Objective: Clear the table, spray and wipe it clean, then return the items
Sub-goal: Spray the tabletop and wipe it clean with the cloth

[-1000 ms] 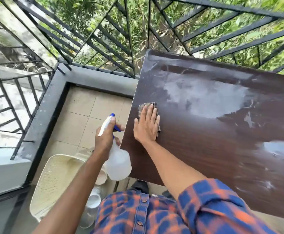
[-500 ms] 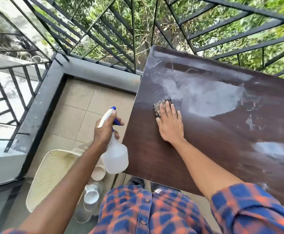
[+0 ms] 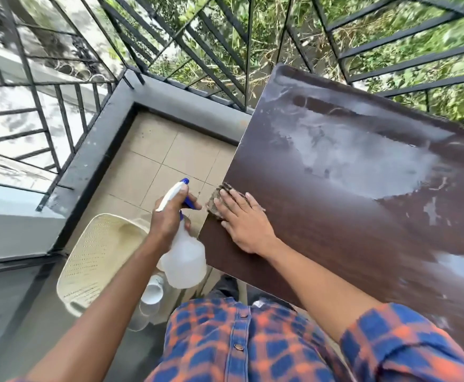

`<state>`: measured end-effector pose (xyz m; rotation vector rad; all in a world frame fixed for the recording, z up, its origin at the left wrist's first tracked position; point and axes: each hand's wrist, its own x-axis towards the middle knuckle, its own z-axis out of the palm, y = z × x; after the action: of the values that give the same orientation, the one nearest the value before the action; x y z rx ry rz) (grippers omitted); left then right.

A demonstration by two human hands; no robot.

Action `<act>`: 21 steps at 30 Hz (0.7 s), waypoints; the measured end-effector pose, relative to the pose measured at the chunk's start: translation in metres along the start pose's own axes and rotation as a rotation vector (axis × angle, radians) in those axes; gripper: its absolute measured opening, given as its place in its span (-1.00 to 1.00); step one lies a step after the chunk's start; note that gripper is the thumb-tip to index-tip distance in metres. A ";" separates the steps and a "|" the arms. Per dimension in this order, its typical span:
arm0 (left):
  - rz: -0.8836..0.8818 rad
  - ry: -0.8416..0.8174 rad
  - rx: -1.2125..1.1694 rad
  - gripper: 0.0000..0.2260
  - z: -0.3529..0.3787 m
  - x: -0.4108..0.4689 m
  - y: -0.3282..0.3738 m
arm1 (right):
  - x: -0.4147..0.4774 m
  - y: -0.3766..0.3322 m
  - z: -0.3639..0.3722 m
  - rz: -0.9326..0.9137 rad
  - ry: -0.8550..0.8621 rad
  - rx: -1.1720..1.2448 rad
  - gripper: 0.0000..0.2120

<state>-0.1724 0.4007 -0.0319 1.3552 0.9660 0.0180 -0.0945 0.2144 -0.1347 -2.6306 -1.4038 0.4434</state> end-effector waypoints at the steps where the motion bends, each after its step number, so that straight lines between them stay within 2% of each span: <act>1: -0.011 0.003 -0.014 -0.61 0.000 -0.003 -0.002 | -0.002 0.015 -0.003 0.043 0.004 -0.019 -0.44; 4: -0.013 0.027 -0.035 -0.59 0.001 -0.012 -0.003 | 0.013 0.049 -0.020 0.250 0.019 -0.038 -0.43; 7: -0.005 0.048 -0.064 -0.59 0.000 -0.020 -0.006 | 0.033 0.032 -0.028 0.352 0.037 -0.023 -0.40; 9: -0.002 0.058 -0.074 -0.60 -0.001 -0.023 -0.009 | 0.037 0.004 -0.023 0.311 0.025 0.005 -0.40; 13: 0.008 0.069 -0.086 -0.59 -0.002 -0.024 -0.014 | 0.002 -0.053 0.004 -0.073 -0.074 -0.004 -0.42; 15: 0.012 0.065 -0.072 -0.60 -0.003 -0.024 -0.015 | -0.026 -0.054 0.015 -0.184 -0.083 -0.011 -0.42; 18: 0.002 0.043 -0.057 -0.64 -0.003 -0.024 -0.014 | -0.048 -0.015 0.013 -0.164 -0.044 -0.023 -0.43; 21: 0.018 0.032 -0.039 -0.63 -0.005 -0.028 -0.015 | -0.041 0.029 -0.006 0.091 0.003 -0.044 -0.42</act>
<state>-0.2006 0.3864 -0.0279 1.3311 0.9753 0.0725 -0.0916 0.1647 -0.1280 -2.7377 -1.3122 0.4232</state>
